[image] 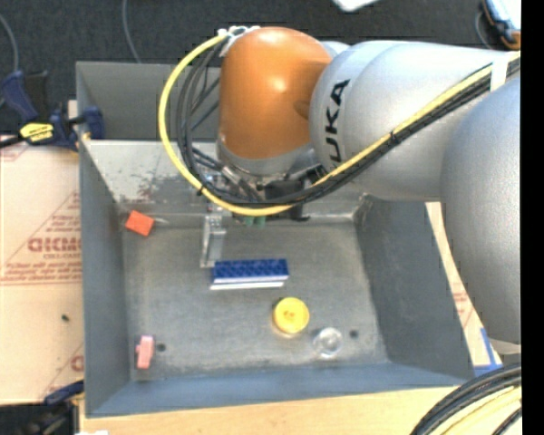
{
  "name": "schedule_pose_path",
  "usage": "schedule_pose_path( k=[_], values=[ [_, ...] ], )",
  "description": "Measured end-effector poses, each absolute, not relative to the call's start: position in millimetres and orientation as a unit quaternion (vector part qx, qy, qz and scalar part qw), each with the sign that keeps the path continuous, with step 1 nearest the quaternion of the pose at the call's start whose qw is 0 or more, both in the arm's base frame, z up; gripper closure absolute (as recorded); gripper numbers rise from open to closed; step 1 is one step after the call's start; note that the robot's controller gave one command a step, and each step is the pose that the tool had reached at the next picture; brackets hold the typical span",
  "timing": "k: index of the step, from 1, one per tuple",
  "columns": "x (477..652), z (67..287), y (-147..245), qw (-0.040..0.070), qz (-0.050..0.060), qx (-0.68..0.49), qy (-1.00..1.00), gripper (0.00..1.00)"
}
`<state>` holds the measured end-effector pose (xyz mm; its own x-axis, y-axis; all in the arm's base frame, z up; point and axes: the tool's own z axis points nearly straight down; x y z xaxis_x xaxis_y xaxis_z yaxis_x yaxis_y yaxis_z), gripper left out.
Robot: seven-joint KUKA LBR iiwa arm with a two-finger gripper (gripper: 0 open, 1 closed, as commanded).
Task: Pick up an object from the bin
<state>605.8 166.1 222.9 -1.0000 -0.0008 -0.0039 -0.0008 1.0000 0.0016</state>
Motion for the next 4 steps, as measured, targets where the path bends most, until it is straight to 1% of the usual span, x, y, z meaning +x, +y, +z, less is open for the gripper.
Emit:
schedule_pose_path(
  k=[1, 2, 3, 4],
  values=[
    [562.7, 170.3, 112.4, -0.001, 0.000, -0.038, 0.999, 0.00],
    [569.6, 174.8, 81.3, 0.005, 0.001, -0.003, 1.000, 0.00],
    [590.7, 95.8, 64.9, 0.003, 0.001, -0.004, 1.000, 0.00],
    [601.6, 71.0, 31.7, 0.006, 0.001, -0.100, 0.995, 1.00]
  ],
)
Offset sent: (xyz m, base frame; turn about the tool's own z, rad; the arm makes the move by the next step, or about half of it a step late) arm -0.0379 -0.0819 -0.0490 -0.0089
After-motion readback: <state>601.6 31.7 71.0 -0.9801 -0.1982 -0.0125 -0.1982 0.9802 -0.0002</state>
